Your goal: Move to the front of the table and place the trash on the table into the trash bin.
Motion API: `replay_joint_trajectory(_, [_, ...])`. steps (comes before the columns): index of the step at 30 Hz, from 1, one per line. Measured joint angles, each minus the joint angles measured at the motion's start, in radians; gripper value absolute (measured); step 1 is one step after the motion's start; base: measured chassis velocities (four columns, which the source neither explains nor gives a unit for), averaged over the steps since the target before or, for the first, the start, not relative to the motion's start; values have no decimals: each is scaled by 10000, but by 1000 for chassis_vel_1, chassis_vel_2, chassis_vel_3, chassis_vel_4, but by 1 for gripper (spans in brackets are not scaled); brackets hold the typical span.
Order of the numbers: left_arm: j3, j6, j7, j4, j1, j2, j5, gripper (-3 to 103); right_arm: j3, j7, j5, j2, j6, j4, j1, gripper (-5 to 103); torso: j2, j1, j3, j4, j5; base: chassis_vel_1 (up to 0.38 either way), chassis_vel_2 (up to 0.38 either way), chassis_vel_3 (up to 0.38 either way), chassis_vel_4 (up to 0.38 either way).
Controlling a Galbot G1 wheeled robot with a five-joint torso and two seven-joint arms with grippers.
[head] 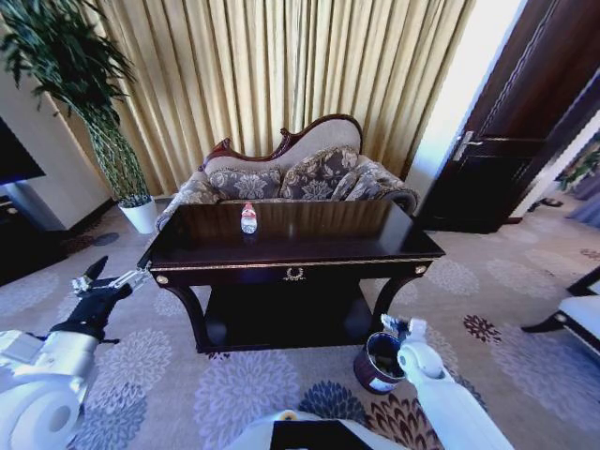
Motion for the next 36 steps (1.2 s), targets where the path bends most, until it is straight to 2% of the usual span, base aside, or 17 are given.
replay_joint_trajectory(1, [0, 0, 0, 0, 0, 0, 0, 100, 0, 0, 0, 0, 0, 0, 0, 100, 0, 0, 0, 0, 0, 0, 0, 0, 0])
replay_joint_trajectory(4, [-3, -65, 11, 0, 16, 24, -7, 100, -67, -7, 281, -288, -144, 2222, -546, 100, 0, 1, 0, 3, 0, 0, 0, 0, 0])
replay_joint_trajectory(6, [-3, -71, 13, 0, 16, 26, -7, 100, -91, -6, 372, -362, -159, 2582, -660, 100, 0, 0, 0, 3, 1, 0, 0, 0, 0])
replay_joint_trajectory(8, [9, -76, 15, 0, 16, 34, -7, 100, -153, 10, 647, -737, -150, 3746, -1132, 100, 0, 0, 0, 3, 1, 0, 0, 0, 0])
replay_joint_trajectory(15, [30, -76, 55, 0, -8, 40, 3, 100, 82, 41, 697, -1063, -23, 5398, -1927, 100, 0, 0, 0, 2, 2, 0, 0, 0, 0])
replay_joint_trajectory(20, [7, -76, 86, 0, -20, 17, 22, 100, -33, 20, 644, -1080, -32, 5977, -2258, 100, 0, 0, 0, 2, 1, 0, 0, 0, 0])
replay_joint_trajectory(36, [26, -69, 147, 0, 86, 69, 35, 100, 384, 8, 590, -1172, -52, 6085, -2565, 100, 0, 0, 0, 2, 3, 0, 0, 0, 0])
